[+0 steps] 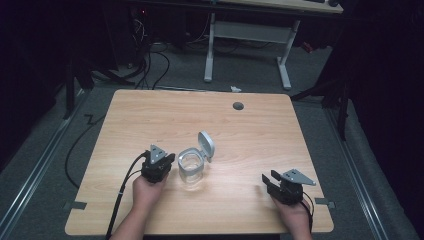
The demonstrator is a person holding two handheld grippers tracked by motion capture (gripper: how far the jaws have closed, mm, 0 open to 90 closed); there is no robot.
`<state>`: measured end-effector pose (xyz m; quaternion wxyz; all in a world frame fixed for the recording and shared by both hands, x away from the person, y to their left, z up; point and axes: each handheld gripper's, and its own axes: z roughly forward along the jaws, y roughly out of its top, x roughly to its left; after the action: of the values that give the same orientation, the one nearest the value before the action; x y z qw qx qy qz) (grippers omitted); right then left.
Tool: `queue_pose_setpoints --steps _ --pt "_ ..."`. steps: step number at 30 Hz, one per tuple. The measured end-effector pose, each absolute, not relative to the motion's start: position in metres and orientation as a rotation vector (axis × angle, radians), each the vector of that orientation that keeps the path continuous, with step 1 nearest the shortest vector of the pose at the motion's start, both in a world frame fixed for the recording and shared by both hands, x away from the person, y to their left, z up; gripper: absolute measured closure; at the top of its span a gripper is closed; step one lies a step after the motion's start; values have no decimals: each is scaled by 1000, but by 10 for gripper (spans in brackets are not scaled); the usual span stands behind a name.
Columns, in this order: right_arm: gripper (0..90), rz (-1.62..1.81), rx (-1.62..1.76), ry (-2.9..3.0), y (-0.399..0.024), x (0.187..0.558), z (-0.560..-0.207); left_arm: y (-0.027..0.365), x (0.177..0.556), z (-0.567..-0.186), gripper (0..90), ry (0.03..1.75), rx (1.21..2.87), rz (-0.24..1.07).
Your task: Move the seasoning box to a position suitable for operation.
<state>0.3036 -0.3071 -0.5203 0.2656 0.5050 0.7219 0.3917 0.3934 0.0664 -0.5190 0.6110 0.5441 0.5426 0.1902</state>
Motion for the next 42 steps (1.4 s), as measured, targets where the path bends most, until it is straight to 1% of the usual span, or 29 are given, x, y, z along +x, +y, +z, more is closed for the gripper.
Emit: queue_pose_setpoints --steps 8,21,36,42 --pt "572 1058 1344 1957 -306 302 -519 58 384 -523 900 1225 1292 448" --pt "575 1056 1346 1965 -303 302 -521 53 366 -526 900 1206 1292 426" --pt "601 1053 1325 1989 -301 303 -522 34 335 -523 900 1145 1323 378" --pt "603 1059 1319 1992 -298 303 -522 33 331 -521 900 1146 1314 359"
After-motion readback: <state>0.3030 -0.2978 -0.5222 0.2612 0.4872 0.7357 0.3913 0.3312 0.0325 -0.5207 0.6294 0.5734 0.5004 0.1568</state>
